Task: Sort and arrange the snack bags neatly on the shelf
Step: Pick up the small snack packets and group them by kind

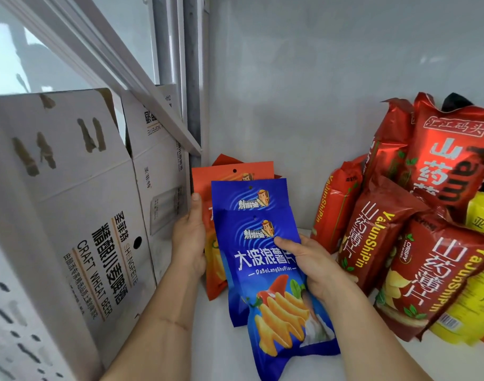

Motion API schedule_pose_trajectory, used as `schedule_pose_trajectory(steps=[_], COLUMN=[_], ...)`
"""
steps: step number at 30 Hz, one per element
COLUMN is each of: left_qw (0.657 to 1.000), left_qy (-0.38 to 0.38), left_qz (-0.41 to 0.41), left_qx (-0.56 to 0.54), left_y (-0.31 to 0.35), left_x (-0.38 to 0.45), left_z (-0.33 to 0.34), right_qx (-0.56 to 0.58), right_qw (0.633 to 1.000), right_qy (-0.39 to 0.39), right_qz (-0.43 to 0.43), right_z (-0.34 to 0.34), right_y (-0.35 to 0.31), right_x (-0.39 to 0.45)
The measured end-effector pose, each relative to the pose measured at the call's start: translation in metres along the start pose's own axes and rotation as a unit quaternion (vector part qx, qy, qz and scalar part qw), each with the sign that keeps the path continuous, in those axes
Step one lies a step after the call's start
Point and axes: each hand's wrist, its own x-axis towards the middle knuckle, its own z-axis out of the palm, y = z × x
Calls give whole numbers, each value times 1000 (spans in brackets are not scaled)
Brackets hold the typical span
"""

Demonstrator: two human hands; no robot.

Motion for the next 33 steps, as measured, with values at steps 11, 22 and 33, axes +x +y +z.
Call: schedule_pose_trajectory(steps=[11, 22, 33], left_qw=[997, 995, 994], left_qy=[28, 61, 58], left_qz=[-54, 4, 93], left_qx=[-47, 76, 25], left_y=[-6, 2, 9], left_x=[-3, 1, -15], left_z=[6, -19, -37], right_qx=[19, 32, 11], right_qw=[999, 997, 992], right_qy=[-23, 59, 110], right_qz=[16, -42, -67], right_z=[-2, -11, -14], right_y=[0, 6, 12], right_x=[3, 10, 15])
